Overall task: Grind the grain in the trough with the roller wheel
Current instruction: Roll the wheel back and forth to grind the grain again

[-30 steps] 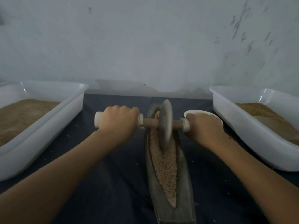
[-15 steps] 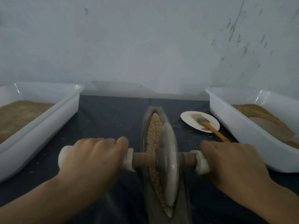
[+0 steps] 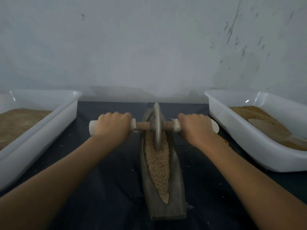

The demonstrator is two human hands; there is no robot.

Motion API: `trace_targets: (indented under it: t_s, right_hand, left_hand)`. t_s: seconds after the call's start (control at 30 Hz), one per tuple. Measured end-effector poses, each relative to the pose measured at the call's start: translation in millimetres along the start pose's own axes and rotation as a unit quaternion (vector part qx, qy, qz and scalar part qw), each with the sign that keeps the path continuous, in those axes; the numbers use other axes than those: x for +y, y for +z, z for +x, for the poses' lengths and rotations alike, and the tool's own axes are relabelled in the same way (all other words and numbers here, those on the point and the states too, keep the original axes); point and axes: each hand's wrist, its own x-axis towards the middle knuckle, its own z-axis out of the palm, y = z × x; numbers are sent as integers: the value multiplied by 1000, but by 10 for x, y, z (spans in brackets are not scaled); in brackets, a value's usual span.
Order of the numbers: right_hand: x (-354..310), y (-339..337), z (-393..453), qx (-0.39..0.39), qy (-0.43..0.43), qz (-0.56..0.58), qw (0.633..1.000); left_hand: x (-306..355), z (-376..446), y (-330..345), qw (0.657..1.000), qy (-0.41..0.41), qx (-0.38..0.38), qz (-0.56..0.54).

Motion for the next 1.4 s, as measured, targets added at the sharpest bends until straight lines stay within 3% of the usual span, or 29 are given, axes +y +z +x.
trace_targets:
  t_s: [0.1, 0.23, 0.4, 0.5, 0.7, 0.87, 1.0, 1.07, 1.2, 1.3, 1.4]
  right_hand:
    - [14, -235, -437, -5, -40, -6, 999]
    - [56, -605, -1045, 57, -94, 48, 993]
    - [24, -393, -825, -55, -53, 10, 997]
    - [8, -87, -356, -29, 6, 11, 1000]
    - [-19, -43, -1, 0, -3, -10, 1000]
    - [-77, -428, -732, 16, -39, -7, 999]
    - [-60, -691, -1115, -80, -29, 54, 995]
    - [-39, -647, -1090, -122, -19, 61, 990]
    - [-30, -356, -701, -83, -9, 39, 996]
    - [-18, -114, -232, -26, -8, 8, 1000]
    - [-36, -24, 44, -17, 0, -3, 1000]
  left_hand:
    - [-11, -403, -187, 999, 32, -10, 11]
    - [-77, -947, -465, 984, 153, 92, -17]
    - [8, -690, -277, 994, 77, 38, 72]
    - [42, -203, -85, 999, 31, 17, 36]
    - [-13, 18, 22, 1000, 2, -15, -4]
    - [-52, -647, -300, 997, 73, -28, -11]
    - [-29, -1022, -648, 980, 176, 92, -3]
    - [-8, -977, -637, 984, 157, 82, 6]
    - [56, -488, -285, 994, 88, 25, 62]
    - [7, -61, -84, 999, 44, -9, 8]
    - [-7, 123, -15, 999, 25, -28, -11]
